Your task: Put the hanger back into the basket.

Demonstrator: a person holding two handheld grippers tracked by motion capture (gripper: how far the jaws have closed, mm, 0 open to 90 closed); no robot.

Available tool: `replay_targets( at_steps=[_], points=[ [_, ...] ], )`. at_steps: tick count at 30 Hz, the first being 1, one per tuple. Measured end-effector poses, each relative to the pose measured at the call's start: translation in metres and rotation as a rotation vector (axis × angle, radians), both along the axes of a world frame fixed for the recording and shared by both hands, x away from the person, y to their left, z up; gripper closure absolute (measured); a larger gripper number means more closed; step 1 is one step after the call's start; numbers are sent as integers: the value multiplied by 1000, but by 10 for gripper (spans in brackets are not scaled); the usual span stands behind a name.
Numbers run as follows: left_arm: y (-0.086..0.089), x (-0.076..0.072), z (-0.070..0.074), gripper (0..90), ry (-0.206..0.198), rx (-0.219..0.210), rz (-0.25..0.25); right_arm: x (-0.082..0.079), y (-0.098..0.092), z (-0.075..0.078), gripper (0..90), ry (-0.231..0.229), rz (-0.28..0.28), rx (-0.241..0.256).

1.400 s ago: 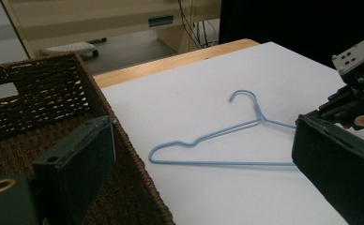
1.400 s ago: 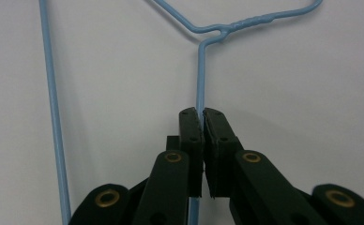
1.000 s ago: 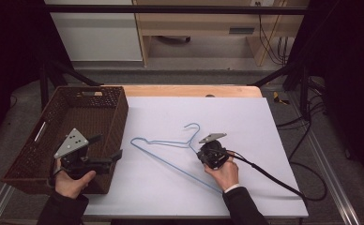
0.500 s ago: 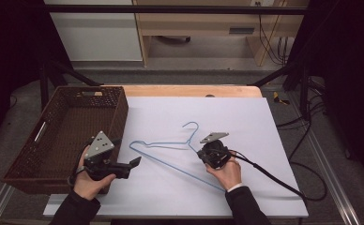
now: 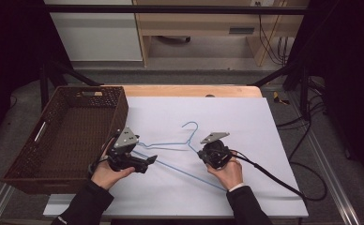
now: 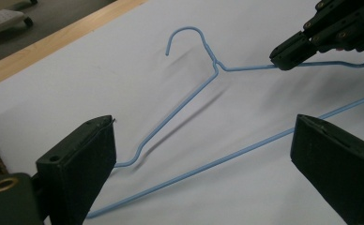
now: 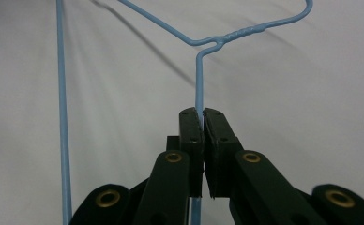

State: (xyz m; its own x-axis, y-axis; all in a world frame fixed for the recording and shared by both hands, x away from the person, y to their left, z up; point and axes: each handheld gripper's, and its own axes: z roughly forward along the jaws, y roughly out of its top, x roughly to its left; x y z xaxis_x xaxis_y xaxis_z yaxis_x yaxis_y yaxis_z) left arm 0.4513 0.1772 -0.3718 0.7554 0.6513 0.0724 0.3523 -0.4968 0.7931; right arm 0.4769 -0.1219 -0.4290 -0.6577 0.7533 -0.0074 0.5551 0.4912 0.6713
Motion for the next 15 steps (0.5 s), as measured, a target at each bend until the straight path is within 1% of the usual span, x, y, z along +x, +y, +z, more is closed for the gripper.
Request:
replay_targets(
  at_steps=[4,6,9,15],
  points=[
    [-10,8,-4,74,17,35,-19,0,0,0,875,-2,5,0],
    [-15,12,-7,77,34,54,-27,0,0,1,875,-2,6,1],
    [-21,18,-12,81,43,93,-38,0,0,1,875,-6,8,1],
    [-32,28,-18,93,64,103,-63,-1,0,2,875,-2,7,3]
  ],
)
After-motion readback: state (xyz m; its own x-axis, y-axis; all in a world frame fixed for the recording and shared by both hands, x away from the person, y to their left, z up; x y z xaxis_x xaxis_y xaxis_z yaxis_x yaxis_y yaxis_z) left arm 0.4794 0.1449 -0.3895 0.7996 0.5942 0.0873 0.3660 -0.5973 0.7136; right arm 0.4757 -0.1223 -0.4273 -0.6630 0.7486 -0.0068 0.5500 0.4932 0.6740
